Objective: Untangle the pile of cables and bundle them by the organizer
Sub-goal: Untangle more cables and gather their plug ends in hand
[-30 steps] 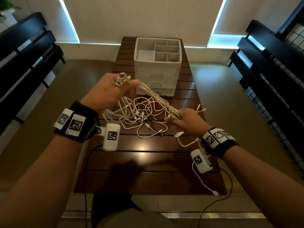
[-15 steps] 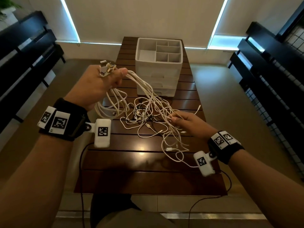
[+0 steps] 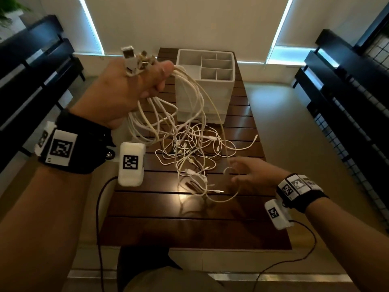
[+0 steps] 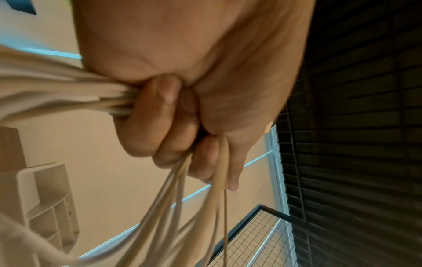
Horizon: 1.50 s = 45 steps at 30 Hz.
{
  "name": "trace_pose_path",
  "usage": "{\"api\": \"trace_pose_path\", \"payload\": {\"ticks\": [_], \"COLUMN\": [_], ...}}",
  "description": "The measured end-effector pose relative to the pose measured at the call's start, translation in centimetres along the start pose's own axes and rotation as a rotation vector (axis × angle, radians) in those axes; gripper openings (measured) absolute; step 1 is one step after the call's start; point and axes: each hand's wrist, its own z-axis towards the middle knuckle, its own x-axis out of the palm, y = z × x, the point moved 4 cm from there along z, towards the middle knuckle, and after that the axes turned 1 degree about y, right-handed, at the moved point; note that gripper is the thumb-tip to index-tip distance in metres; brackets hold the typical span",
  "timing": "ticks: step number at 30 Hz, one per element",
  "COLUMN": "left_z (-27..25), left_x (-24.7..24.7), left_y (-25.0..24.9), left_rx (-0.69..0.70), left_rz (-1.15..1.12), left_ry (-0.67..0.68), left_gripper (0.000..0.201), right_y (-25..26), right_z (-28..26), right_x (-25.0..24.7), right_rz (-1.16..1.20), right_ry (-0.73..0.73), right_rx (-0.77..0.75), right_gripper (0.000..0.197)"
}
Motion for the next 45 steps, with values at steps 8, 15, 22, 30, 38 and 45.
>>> {"api": "trace_pose_path", "payload": {"ticks": [8, 15, 22, 30, 38, 45], "left_z": [0.6, 0.9, 0.0, -0.7, -1.9, -1.9], "left_x": [4.2, 6.0, 5.7, 5.0, 3.2, 0.0], "left_y": [1.7, 1.4, 2.2, 4.8, 6.9, 8.3], "left_rx": [0.001, 0.032, -0.001, -0.069, -0.192, -0.225], "left_rz": [0.138, 0.047, -0.007, -0.042, -0.347, -0.422], "left_ry": [0.209, 0.239, 0.197, 0.091, -0.134, -0.185], "left_gripper": [0.034, 0.043, 0.033, 0.034, 0.034, 0.042], "right_y": [12.7, 17.2, 16.5, 12.9, 10.0, 6.7], "right_z": [-3.8, -0.7, 1.0, 2.3, 3.2, 2.3], "right_x": [-9.0, -6.3, -5.3, -3.5, -3.0, -1.1], "right_rz": [0.477, 0.725, 0.384, 0.250, 0.183, 0.230], "right_ry": [-0.148, -0.415, -0.782, -0.841, -0.789, -0.650], "right_rx": [-0.490, -0.543, -0.503, -0.452, -0.425, -0.376], "right_gripper": [0.111, 0.005, 0.040, 0.043, 0.040, 0.051]}}
